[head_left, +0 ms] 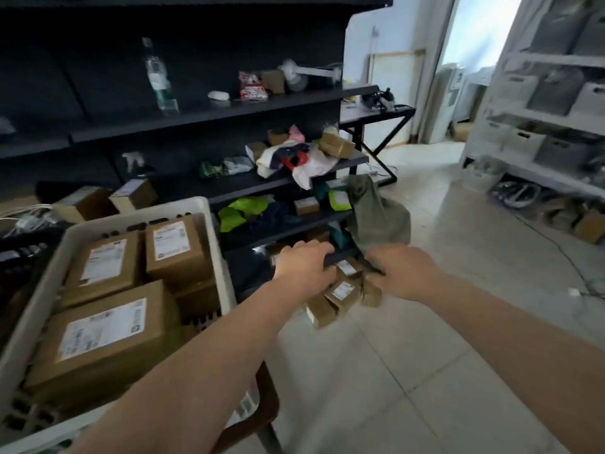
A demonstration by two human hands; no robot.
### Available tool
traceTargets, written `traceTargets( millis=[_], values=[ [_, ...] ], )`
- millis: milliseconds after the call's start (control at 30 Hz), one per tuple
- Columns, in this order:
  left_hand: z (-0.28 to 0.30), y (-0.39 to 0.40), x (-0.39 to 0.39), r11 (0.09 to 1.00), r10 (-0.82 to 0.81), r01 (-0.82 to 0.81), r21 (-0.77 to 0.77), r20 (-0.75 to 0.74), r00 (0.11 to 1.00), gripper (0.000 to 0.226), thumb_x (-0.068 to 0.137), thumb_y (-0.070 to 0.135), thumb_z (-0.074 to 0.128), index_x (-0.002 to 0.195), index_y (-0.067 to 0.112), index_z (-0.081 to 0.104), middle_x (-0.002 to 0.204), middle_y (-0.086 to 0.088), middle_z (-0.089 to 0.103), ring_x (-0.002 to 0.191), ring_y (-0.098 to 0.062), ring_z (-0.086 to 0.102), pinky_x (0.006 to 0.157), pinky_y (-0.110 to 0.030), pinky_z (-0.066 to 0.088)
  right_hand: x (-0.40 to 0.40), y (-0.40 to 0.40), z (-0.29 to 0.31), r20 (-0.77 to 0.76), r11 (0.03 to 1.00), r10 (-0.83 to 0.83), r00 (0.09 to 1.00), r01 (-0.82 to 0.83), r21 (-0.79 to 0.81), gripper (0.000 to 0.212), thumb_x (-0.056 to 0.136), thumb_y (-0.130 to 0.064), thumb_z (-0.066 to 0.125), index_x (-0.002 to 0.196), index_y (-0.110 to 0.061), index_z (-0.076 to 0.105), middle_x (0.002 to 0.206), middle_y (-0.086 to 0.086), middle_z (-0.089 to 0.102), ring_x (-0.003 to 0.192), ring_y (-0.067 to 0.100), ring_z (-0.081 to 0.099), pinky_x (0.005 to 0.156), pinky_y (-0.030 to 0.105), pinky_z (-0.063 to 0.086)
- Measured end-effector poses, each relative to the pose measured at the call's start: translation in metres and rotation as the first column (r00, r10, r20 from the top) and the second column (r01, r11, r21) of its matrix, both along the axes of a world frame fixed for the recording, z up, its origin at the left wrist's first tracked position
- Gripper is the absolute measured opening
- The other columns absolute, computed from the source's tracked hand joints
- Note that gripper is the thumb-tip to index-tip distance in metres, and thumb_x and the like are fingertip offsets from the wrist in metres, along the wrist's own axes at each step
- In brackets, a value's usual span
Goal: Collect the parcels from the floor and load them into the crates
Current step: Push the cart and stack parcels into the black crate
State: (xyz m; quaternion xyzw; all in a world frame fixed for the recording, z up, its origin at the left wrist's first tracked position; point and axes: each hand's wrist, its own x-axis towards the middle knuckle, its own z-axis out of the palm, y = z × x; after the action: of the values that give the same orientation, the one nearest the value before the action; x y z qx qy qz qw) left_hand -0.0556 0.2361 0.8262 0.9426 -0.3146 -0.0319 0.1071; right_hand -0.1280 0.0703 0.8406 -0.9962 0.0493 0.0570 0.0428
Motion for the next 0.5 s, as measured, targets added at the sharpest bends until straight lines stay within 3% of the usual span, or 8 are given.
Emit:
traceTargets(
  millis=[200, 500],
  values=[
    [-0.049, -0.1, 0.047, 0.996, 0.061, -0.056, 0.064, -0.074, 0.995, 0.04, 0.092, 0.036, 0.045, 0.131, 0.025, 0.047, 0.129, 0.001, 0.054, 0.117, -0.023, 0.05, 0.093, -0.037, 0.042, 0.018, -0.099, -0.034, -0.094, 0.997, -0.072, 0.993, 0.068, -0.047, 0.038, 0.091, -0.035, 0.05, 0.128, -0.025, 0.052, 0.127, 0.001, 0.056, 0.117, 0.022, 0.053, 0.086, 0.028, 0.041],
    [-0.085, -0.236, 0.171, 0.995, 0.09, -0.085, 0.049, -0.122, 0.988, 0.039, 0.09, 0.032, 0.047, 0.128, 0.024, 0.048, 0.127, -0.001, 0.054, 0.117, -0.024, 0.048, 0.094, -0.038, 0.043, 0.155, -0.239, -0.061, -0.134, 0.997, -0.039, 0.99, 0.03, -0.073, 0.042, 0.093, -0.036, 0.047, 0.132, -0.02, 0.049, 0.131, 0.006, 0.054, 0.121, 0.026, 0.05, 0.094, 0.033, 0.042]
  ],
)
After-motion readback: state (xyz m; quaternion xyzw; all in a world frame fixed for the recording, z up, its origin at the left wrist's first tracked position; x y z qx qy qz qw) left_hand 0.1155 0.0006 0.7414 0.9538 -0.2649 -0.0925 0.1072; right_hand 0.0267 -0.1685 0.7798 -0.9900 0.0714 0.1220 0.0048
